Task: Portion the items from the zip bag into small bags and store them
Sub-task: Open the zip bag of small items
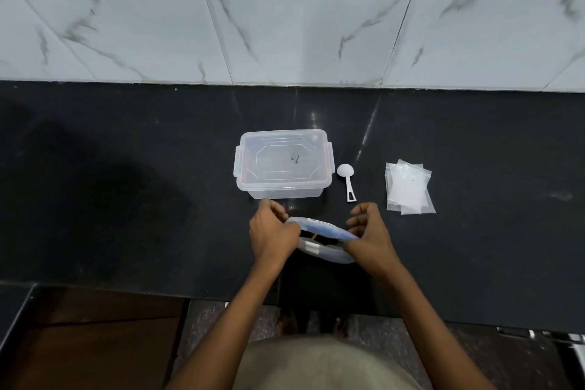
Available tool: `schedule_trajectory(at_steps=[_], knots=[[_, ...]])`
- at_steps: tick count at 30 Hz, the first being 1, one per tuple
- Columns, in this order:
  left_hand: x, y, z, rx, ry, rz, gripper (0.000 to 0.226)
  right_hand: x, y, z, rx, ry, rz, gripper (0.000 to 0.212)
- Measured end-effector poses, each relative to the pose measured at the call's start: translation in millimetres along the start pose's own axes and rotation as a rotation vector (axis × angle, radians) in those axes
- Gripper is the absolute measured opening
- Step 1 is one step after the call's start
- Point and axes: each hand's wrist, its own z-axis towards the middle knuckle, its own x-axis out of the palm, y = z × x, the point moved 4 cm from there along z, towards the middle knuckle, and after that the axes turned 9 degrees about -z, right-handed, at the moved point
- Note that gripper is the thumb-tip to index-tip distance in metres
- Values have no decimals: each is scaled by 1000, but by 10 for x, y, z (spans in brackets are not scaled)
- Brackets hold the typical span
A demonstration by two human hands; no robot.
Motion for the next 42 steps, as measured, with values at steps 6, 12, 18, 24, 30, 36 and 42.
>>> schedule_trajectory(at_steps=[6, 12, 18, 24, 30, 36, 42], knots=[[75, -39, -49, 228, 91, 67, 38, -199, -106, 51, 3, -78, 8, 57], [226, -14, -48, 392, 317, 102, 44, -279, 54, -30, -329, -101, -187, 48], [324, 2, -62, 462, 375, 188, 51, -128, 353, -217, -659, -276, -455, 33], [313, -23, -85, 496, 489, 221, 60, 38, 364, -202, -389, 1, -697, 47], [277, -48, -116, 543, 467, 260, 70, 119, 368, -204, -349, -9, -885, 53], [197, -32, -123, 591, 410, 224, 24, 208, 342, -181, -365, 50, -921, 42], [251, 33, -177, 604, 367, 495, 54, 291, 315, -117, -364, 80, -856, 55]])
